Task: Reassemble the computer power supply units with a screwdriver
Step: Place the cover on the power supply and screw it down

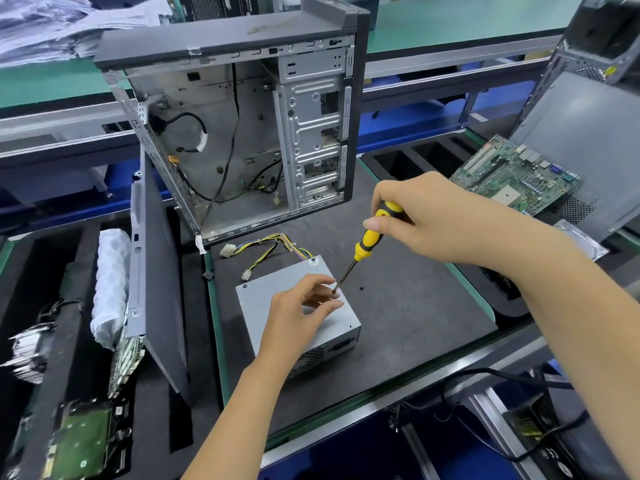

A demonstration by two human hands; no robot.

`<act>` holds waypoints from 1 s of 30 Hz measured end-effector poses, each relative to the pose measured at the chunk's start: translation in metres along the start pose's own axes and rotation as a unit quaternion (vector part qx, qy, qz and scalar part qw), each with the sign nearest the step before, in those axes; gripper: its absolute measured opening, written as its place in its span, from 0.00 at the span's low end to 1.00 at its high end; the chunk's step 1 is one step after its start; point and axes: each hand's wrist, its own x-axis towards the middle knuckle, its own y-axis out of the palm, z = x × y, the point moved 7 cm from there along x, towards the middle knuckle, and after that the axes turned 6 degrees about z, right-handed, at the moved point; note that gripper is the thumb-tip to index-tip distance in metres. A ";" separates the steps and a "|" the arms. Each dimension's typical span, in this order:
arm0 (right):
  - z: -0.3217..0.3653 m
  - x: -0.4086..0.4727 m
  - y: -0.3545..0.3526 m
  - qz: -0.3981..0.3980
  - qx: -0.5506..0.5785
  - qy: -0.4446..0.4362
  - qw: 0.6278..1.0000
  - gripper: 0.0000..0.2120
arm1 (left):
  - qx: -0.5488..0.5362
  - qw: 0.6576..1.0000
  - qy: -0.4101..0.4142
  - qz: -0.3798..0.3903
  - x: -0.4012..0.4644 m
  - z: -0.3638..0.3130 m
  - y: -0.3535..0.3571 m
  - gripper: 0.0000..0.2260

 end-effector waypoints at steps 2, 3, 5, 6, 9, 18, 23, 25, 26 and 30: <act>0.000 -0.002 -0.003 0.001 -0.006 -0.001 1.000 0.12 | -0.004 1.000 -0.004 0.009 0.001 0.001 0.002 0.19; 0.000 -0.003 -0.004 0.003 -0.011 -0.002 1.000 0.12 | -0.007 1.000 -0.007 0.017 0.001 0.002 0.003 0.19; 0.001 -0.006 -0.004 0.011 -0.022 -0.005 1.000 0.12 | -0.002 0.999 -0.010 0.038 0.002 0.003 0.006 0.18; 0.000 -0.007 -0.003 0.020 -0.028 -0.004 0.999 0.12 | 0.013 0.999 -0.009 0.047 0.002 0.002 0.007 0.16; -0.001 -0.010 0.006 0.054 -0.040 0.005 0.998 0.13 | 0.056 0.995 0.011 0.080 0.004 -0.003 0.008 0.08; 0.002 -0.010 0.027 0.109 -0.024 0.019 0.994 0.14 | 0.069 0.978 0.002 0.196 0.004 -0.005 0.015 0.03; 0.002 -0.008 0.027 0.107 -0.029 0.017 0.994 0.15 | 0.098 0.975 0.008 0.197 0.005 -0.005 0.016 0.02; 0.002 -0.008 0.028 0.108 -0.031 0.019 0.994 0.15 | 0.109 0.975 0.006 0.193 0.005 -0.005 0.016 0.02; 0.002 -0.008 0.028 0.108 -0.032 0.020 0.993 0.15 | 0.112 0.975 0.008 0.191 0.006 -0.005 0.017 0.02; 0.001 -0.008 0.030 0.106 -0.028 0.023 0.994 0.14 | 0.117 0.974 0.015 0.192 0.006 -0.005 0.017 0.02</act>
